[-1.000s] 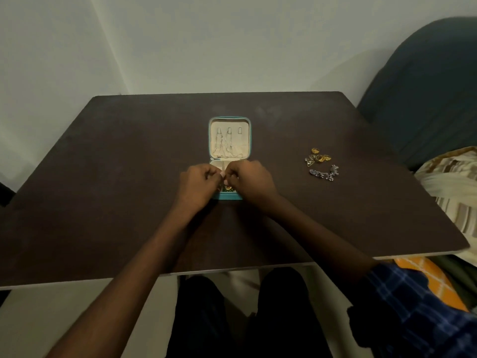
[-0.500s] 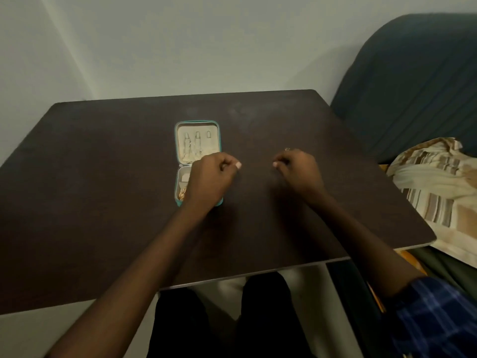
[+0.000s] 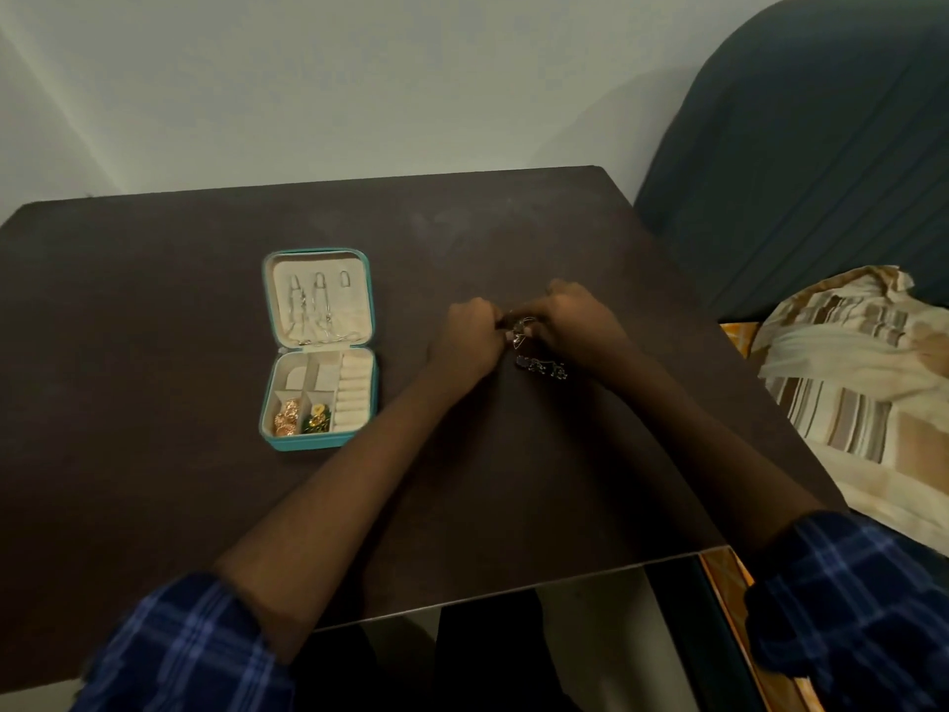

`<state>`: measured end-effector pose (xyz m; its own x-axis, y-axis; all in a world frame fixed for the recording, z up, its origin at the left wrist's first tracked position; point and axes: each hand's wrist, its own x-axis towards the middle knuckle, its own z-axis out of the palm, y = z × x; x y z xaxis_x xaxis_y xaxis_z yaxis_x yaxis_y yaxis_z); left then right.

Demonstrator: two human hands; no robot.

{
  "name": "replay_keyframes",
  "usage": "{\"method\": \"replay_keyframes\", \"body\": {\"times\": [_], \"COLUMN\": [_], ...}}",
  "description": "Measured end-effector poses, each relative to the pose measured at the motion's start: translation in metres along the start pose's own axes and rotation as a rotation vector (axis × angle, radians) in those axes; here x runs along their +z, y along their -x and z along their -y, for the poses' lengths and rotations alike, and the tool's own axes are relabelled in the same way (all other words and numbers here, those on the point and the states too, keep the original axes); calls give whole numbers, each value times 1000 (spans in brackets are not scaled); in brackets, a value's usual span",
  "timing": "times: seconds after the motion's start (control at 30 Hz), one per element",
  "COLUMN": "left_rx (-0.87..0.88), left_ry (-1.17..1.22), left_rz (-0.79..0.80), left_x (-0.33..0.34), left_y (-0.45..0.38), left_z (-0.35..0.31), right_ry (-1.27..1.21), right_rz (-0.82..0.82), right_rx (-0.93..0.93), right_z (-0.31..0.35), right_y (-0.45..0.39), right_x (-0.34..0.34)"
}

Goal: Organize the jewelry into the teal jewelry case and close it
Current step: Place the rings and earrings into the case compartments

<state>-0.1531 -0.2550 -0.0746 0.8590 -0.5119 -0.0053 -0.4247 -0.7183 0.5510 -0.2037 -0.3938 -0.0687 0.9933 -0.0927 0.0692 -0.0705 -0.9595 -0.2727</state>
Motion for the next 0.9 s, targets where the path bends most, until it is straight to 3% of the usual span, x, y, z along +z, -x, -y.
{"method": "replay_keyframes", "body": {"times": [0.53, 0.9], "left_rx": [139, 97], "left_ry": [17, 341], "left_rz": [-17, -142], "left_x": [7, 5], "left_y": [-5, 4], "left_z": [-3, -4], "right_ry": [102, -362], "right_rz": [-55, -170], "right_rx": [-104, 64], "right_z": [-12, -10], "right_y": [8, 17], "right_x": [-3, -8]}}
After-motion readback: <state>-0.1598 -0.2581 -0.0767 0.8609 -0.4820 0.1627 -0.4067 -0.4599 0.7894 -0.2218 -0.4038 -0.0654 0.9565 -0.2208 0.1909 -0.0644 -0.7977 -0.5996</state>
